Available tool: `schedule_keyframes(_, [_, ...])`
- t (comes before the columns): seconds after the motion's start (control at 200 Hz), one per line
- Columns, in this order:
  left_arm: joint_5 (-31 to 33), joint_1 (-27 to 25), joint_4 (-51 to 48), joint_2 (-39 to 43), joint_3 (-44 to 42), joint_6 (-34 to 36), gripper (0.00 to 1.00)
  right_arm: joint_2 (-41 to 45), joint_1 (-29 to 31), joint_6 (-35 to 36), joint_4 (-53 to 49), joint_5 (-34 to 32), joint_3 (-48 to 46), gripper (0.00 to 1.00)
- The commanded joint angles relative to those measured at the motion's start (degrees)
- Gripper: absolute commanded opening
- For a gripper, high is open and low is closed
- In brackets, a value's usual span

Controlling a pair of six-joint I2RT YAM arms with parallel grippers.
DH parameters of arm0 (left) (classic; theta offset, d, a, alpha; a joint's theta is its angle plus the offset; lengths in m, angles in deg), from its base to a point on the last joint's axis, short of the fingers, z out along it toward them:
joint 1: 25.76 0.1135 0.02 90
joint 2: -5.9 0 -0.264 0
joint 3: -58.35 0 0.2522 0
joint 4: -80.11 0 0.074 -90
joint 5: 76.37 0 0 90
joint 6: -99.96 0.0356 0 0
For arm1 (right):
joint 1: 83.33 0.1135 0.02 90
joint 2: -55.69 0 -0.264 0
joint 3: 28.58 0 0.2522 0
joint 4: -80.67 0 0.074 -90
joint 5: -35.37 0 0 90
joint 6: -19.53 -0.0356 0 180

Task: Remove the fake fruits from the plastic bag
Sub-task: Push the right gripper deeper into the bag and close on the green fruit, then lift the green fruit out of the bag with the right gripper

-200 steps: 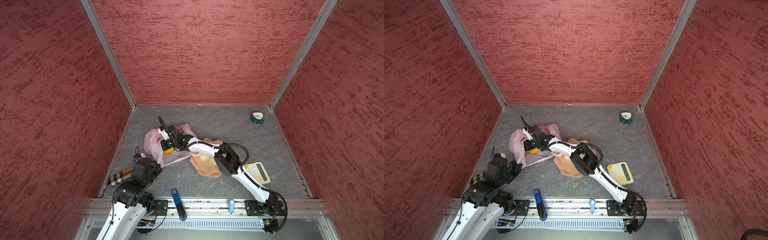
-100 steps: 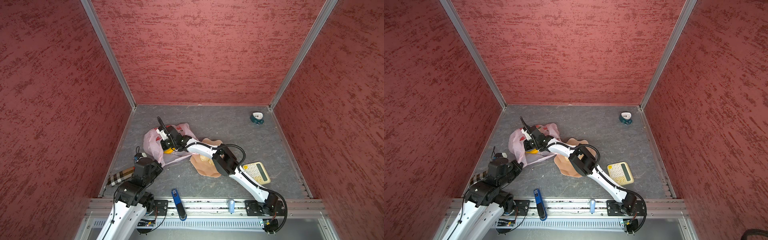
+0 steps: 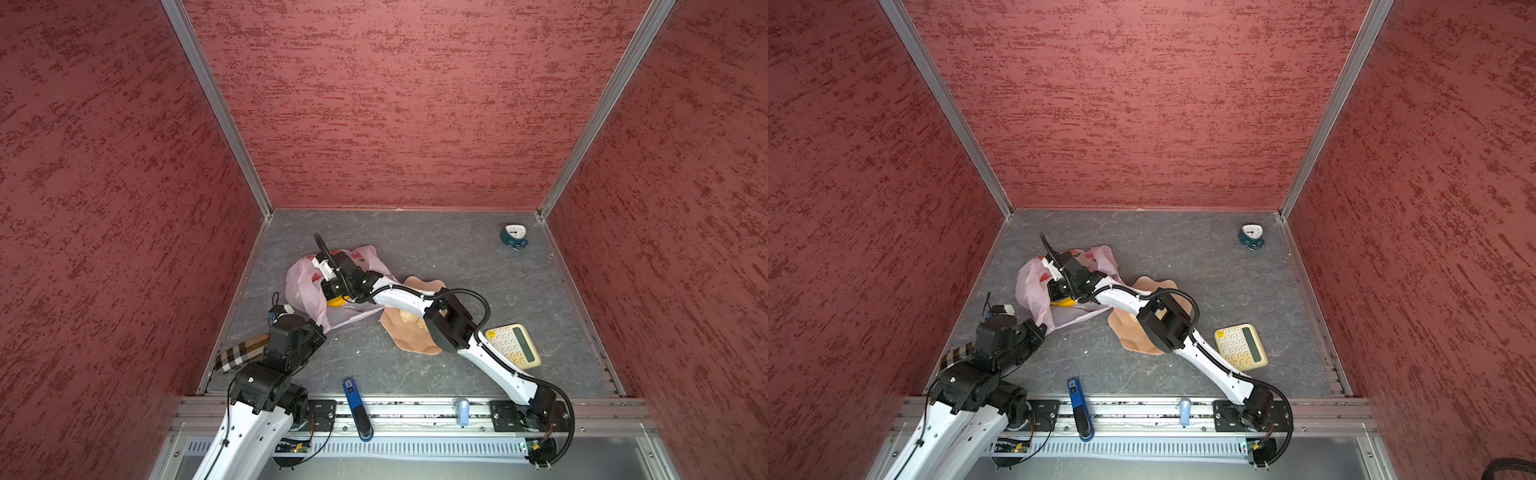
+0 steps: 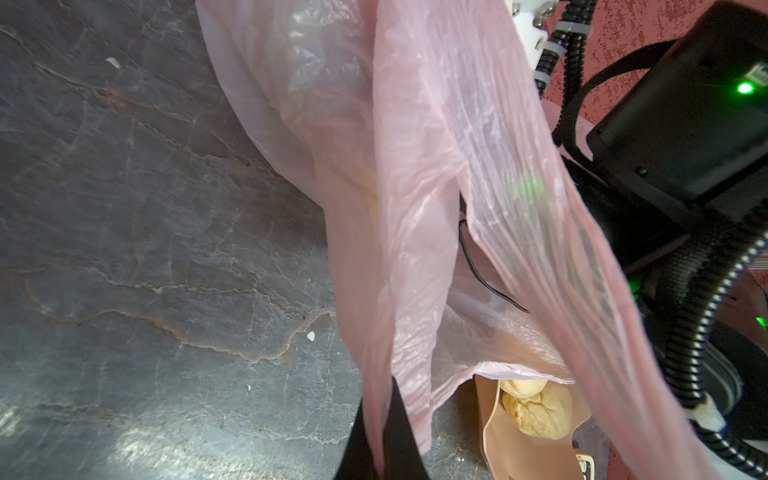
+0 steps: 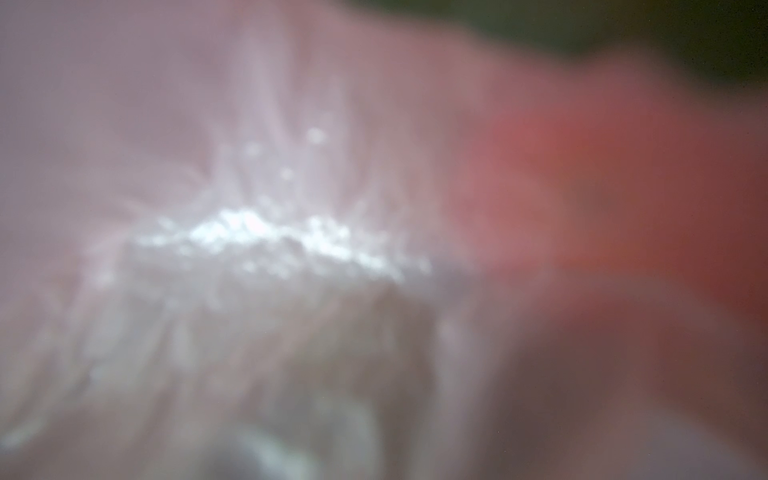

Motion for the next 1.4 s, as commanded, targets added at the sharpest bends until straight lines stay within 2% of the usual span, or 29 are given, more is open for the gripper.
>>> schedule_keyframes(0.0, [1.0, -0.2, -0.9, 0.9, 1.3, 1.1, 0.05, 0.1, 0.3, 0.9, -2.3, 0.2, 0.0, 0.46])
schedule_keyframes(0.286, [3.2, -0.2, -0.3, 0.0, 3.0, 1.9, 0.06, 7.2, 0.3, 2.8, 0.6, -1.1, -8.2, 0.39])
schedule_keyframes(0.877, [2.4, 0.0, 2.6, -0.7, 1.9, 2.4, 0.06, 16.5, 0.3, 5.0, 1.5, -1.6, -15.7, 0.36])
schedule_keyframes(1.102, [2.8, 0.0, 3.1, 0.3, 2.3, 2.4, 0.06, 19.5, 0.3, 7.0, -2.4, -1.4, -16.7, 0.35])
schedule_keyframes(1.393, [2.4, 0.0, 6.3, -2.9, 4.6, 3.9, 0.06, 27.4, 0.3, 13.8, -9.5, -2.9, -25.1, 0.35])
